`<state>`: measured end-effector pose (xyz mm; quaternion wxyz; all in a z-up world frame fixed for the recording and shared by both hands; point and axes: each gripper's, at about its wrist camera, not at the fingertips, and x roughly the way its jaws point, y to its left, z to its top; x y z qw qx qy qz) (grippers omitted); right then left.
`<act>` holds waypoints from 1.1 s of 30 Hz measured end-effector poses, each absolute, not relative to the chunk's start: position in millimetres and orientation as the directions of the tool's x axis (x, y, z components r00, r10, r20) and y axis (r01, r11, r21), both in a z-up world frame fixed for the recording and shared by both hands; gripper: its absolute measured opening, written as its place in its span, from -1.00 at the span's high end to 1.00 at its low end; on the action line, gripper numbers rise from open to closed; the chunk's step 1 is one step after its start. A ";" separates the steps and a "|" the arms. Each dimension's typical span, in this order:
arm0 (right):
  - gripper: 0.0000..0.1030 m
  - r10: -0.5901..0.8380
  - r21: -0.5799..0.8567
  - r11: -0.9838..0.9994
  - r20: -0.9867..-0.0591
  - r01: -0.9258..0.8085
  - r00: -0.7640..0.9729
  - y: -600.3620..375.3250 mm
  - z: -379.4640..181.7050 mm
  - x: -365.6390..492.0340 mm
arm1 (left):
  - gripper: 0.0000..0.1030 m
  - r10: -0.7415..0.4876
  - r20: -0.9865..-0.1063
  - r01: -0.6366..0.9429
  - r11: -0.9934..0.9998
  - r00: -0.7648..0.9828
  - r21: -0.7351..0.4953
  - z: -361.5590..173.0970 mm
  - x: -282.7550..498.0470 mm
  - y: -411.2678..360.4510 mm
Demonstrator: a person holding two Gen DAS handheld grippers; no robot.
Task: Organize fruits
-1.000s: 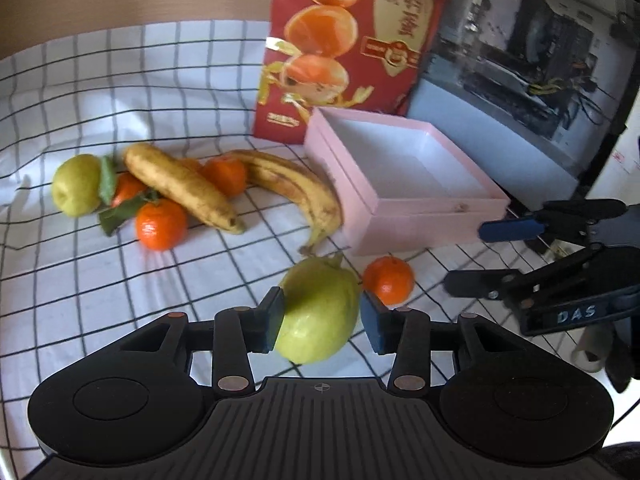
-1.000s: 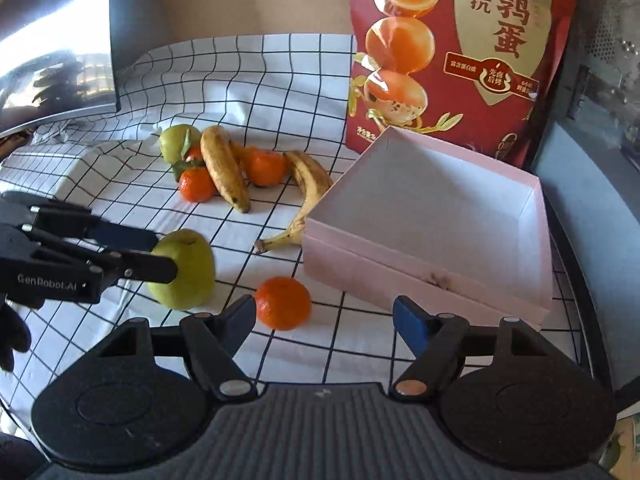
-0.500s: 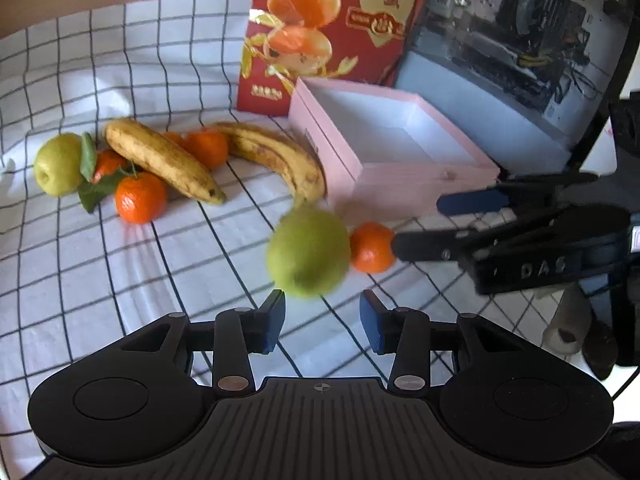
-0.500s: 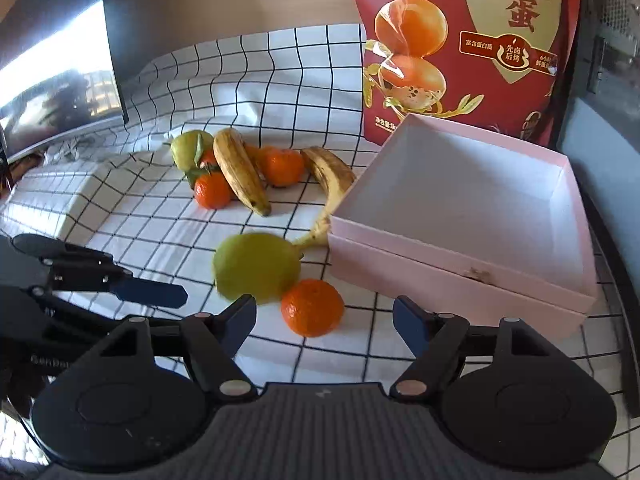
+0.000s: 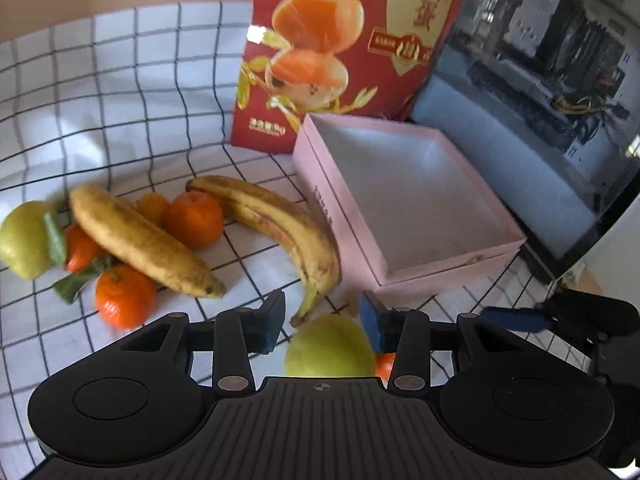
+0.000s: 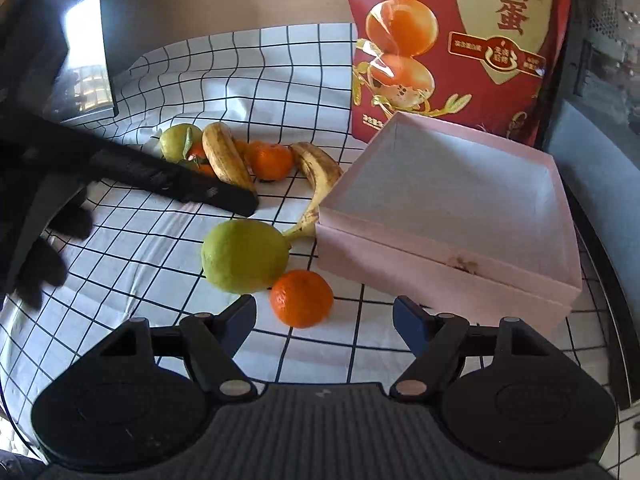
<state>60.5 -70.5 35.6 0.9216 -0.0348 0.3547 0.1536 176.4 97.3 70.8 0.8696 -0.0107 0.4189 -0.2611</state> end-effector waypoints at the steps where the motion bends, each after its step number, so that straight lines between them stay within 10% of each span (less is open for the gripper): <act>1: -0.48 0.259 0.051 0.952 -0.663 -0.303 0.702 -71.7 34.6 58.7 | 0.11 -0.458 -0.737 0.453 0.861 0.497 -0.229 67.9 180.6 94.6; 33: -0.48 0.335 0.047 0.900 -0.710 -0.433 0.619 -19.7 9.8 35.6 | 0.04 -0.497 -0.693 0.605 0.788 0.522 -0.110 65.6 78.6 118.2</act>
